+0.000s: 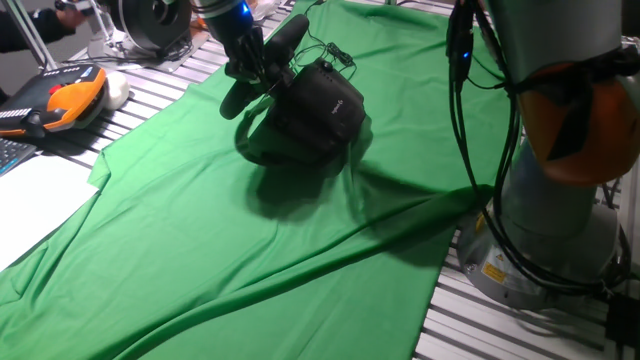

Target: Rotate the steering wheel 90 degrees clockwise

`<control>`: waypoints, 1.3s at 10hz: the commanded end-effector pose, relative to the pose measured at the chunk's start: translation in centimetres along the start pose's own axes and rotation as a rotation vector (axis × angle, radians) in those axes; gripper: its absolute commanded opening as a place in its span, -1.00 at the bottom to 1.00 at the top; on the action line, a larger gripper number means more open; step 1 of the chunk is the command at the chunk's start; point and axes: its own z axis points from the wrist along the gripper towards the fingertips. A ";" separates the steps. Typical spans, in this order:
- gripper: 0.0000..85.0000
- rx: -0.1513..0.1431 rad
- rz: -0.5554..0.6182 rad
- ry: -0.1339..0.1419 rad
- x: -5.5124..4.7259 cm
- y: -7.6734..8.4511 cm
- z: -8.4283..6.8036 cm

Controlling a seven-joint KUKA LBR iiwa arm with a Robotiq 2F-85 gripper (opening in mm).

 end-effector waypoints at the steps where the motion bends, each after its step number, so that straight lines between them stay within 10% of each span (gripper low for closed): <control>1: -1.00 -0.014 0.009 0.012 0.0 0.0 0.0; 7: -1.00 0.012 0.047 -0.036 0.0 0.0 0.0; 10: -1.00 -0.021 0.053 -0.070 0.0 0.0 0.0; 13: -1.00 -0.034 0.092 -0.009 0.4 -0.2 -2.3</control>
